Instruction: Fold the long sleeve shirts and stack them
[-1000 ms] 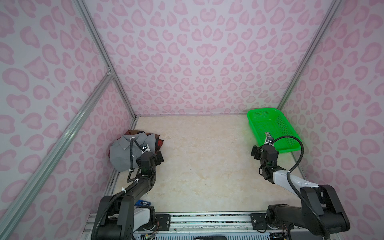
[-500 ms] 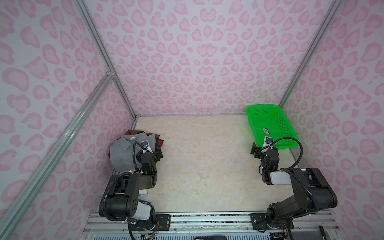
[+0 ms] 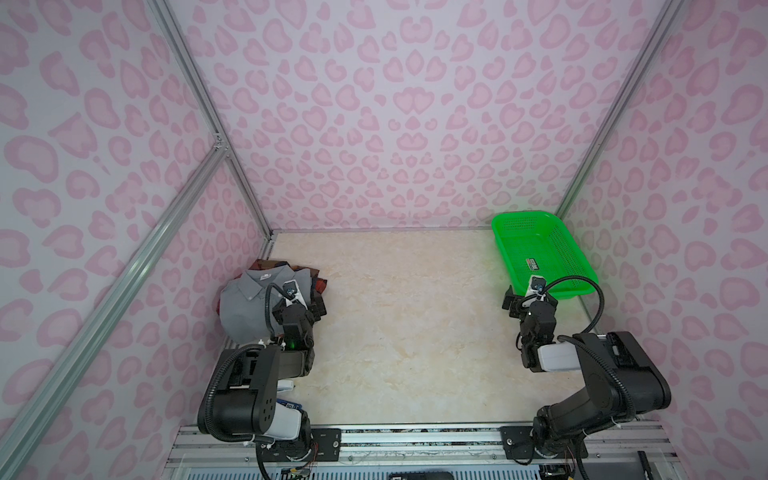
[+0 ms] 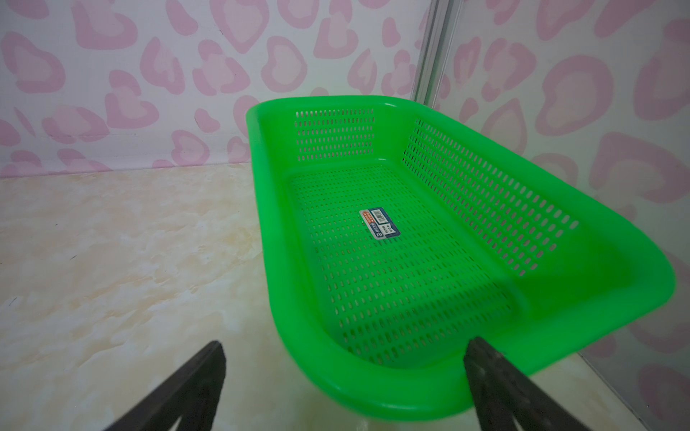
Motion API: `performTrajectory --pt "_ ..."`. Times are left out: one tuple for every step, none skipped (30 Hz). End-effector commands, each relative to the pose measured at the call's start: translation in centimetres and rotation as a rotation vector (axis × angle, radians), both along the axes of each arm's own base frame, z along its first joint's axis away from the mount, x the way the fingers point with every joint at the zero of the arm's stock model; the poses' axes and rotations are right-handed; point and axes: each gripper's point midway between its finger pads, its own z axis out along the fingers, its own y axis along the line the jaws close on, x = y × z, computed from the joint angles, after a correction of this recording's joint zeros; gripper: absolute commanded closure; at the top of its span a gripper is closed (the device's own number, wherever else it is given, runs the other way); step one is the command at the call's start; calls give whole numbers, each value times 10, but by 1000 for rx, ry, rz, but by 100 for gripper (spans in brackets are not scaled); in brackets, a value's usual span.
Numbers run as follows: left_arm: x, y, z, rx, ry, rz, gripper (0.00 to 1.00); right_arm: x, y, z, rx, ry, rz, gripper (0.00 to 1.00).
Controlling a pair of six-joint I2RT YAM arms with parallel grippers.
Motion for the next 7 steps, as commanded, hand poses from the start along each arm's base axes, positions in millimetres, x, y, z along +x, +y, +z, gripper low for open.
performTrajectory --pt "4 0 9 6 -34 -2 2 -3 -2 -5 -7 18 -16 0" --pt "4 0 8 7 -27 -3 2 -3 -2 -6 -7 20 -16 0" --pt "5 0 8 7 -28 -3 2 -3 -1 -5 -8 18 -14 0" --pt "5 1 8 7 -28 -2 2 -3 -2 -5 -8 17 -15 0" --pt "4 1 9 7 -32 -2 2 -3 -2 -5 -8 19 -14 0" --pt "4 0 9 6 -34 -4 2 -2 -2 -5 -7 18 -16 0" --pt "3 0 9 6 -36 -6 2 -2 -2 -5 -8 18 -17 0"
